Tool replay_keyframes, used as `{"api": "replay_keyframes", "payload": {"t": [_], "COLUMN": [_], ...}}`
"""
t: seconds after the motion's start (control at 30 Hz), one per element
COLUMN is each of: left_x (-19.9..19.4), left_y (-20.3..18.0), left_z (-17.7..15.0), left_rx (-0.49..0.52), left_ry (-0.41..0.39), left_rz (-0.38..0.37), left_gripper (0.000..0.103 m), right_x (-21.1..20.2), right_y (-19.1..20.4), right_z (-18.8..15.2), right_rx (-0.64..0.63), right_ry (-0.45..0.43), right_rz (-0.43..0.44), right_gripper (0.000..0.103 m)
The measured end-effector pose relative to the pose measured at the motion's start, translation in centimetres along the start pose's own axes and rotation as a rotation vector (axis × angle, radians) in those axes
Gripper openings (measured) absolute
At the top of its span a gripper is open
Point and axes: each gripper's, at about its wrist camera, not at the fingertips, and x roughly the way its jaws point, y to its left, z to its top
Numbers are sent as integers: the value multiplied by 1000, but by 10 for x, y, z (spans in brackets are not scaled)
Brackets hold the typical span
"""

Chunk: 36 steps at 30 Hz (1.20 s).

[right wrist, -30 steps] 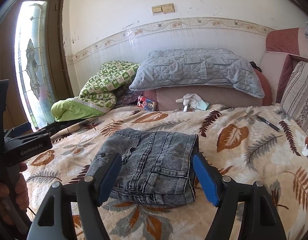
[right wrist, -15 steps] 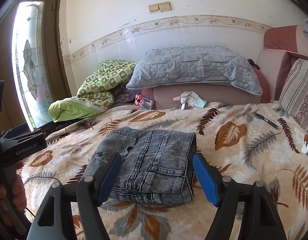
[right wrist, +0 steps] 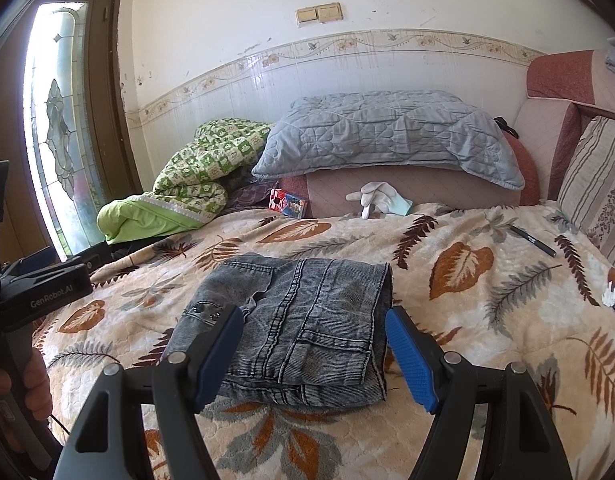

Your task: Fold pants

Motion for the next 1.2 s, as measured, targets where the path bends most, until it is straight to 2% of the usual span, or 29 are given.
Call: {"api": "replay_keyframes", "payload": {"t": [0.43,1.2], "left_x": [0,-12], "left_y": [0,2], "left_z": [0,4], "left_rx": [5,-7], "left_ry": [4,-37], "left_rz": [-3,-34], "left_gripper": [101,101], "right_x": [3,4], "right_y": [0,1], "right_z": [-2,-3], "right_rx": [-5,-10], "right_ry": [7,1], "right_rz": [-4,0], "right_gripper": [77,77]}}
